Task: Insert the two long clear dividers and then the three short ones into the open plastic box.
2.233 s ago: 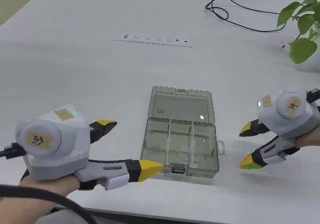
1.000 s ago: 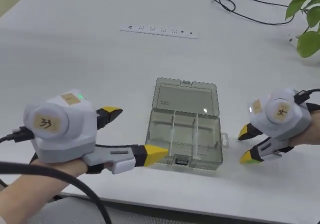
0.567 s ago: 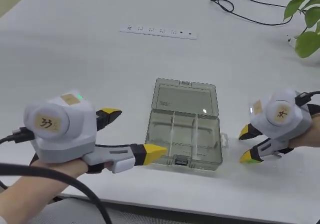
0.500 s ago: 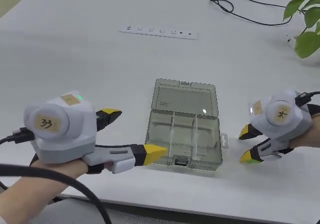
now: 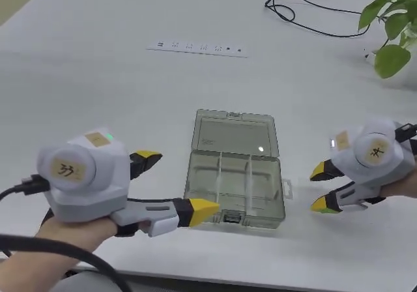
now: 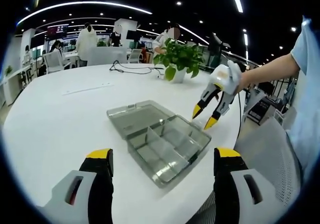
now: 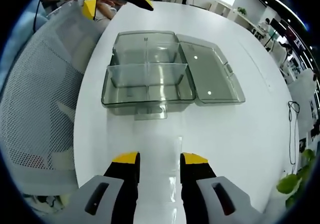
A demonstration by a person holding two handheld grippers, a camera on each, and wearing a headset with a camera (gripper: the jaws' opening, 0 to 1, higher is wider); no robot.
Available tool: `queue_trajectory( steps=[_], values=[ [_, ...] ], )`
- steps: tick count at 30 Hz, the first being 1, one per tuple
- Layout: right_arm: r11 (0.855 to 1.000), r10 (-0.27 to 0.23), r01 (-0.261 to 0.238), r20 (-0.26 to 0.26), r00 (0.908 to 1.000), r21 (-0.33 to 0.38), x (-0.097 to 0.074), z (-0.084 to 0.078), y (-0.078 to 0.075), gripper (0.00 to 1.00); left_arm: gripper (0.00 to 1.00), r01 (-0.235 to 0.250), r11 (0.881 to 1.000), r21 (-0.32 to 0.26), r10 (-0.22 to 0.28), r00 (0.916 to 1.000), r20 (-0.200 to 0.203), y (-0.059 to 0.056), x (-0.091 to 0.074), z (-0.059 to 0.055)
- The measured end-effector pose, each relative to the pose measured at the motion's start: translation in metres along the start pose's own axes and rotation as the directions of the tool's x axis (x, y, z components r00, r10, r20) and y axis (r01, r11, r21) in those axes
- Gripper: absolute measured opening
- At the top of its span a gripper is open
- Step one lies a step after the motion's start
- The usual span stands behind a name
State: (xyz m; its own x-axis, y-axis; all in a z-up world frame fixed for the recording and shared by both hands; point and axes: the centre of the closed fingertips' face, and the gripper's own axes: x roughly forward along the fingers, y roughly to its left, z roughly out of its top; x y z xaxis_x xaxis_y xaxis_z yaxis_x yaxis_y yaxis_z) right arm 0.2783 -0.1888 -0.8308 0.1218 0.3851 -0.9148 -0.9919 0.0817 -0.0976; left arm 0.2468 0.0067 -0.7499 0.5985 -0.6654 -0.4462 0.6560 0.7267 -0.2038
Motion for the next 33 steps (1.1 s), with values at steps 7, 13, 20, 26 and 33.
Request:
queue_trajectory(
  steps=[7, 13, 20, 26, 33],
  values=[
    [0.999, -0.035, 0.035, 0.025, 0.9991, -0.006, -0.008, 0.006, -0.001, 0.33, 0.83, 0.015, 1.000, -0.021, -0.015, 0.9999, -0.007, -0.001, 0.005, 0.001],
    [0.996, -0.090, 0.091, 0.065, 0.9938, -0.010, -0.020, 0.017, -0.005, 0.33, 0.80, 0.045, 0.998, -0.047, -0.047, 0.9984, -0.033, -0.007, 0.014, -0.001],
    [0.987, -0.148, 0.154, 0.113, 0.9825, -0.041, -0.036, 0.036, -0.004, 0.33, 0.78, 0.082, 0.994, -0.068, -0.085, 0.9959, -0.032, -0.016, 0.027, 0.007],
    [0.976, -0.195, 0.209, 0.185, 0.9632, -0.055, -0.048, 0.063, -0.004, 0.33, 0.73, 0.120, 0.988, -0.101, -0.123, 0.9922, -0.020, -0.026, 0.036, 0.017],
    [0.966, -0.204, 0.233, 0.224, 0.9530, -0.109, -0.052, 0.090, 0.004, 0.33, 0.63, 0.175, 0.975, -0.137, -0.179, 0.9836, -0.020, -0.040, 0.048, 0.026]
  ],
)
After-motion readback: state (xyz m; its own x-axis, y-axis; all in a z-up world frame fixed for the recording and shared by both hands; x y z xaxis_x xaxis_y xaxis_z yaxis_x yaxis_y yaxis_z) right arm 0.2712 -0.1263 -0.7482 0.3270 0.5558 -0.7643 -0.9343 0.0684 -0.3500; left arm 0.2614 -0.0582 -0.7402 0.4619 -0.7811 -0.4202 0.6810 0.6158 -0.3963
